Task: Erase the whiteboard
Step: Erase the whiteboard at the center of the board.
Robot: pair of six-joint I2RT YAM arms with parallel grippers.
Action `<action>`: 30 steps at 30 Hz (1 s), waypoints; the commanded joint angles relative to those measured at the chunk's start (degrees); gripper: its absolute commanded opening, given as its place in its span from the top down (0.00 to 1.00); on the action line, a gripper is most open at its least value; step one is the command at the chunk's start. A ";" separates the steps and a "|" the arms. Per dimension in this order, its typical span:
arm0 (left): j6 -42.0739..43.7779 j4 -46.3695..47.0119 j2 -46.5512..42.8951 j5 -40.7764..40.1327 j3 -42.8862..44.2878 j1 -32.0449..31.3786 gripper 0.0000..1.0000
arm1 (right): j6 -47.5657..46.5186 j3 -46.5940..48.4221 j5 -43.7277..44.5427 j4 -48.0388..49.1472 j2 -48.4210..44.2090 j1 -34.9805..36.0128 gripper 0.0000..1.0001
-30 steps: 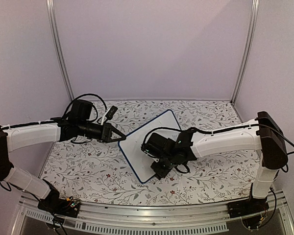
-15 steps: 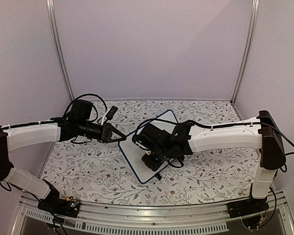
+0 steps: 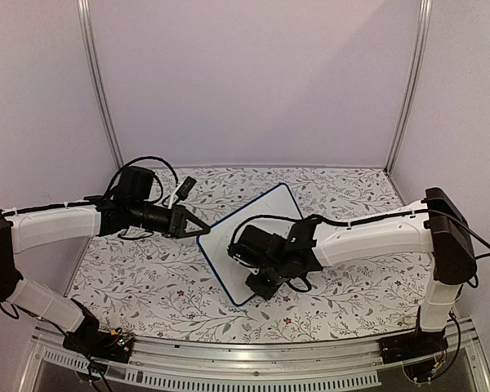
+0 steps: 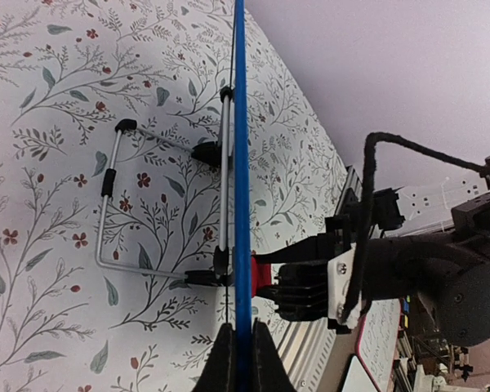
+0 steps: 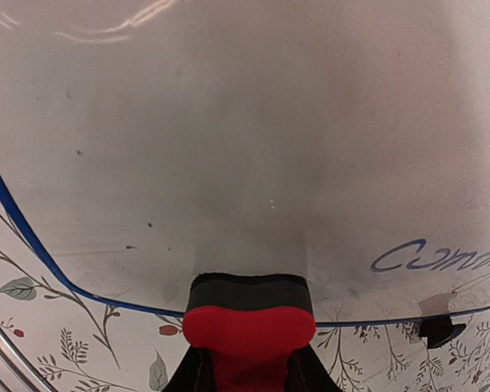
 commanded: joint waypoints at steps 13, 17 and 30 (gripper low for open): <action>0.69 1.94 -0.89 3.06 -0.25 -0.45 1.00 | -1.76 8.24 1.69 -0.16 2.71 0.65 0.76; 0.67 1.90 -0.96 2.90 -0.21 -0.33 1.00 | -3.47 13.22 2.50 -1.78 4.74 1.58 0.76; 0.81 1.79 -1.24 2.88 -0.18 -0.33 1.00 | -0.12 4.07 2.34 -3.17 4.20 3.01 0.76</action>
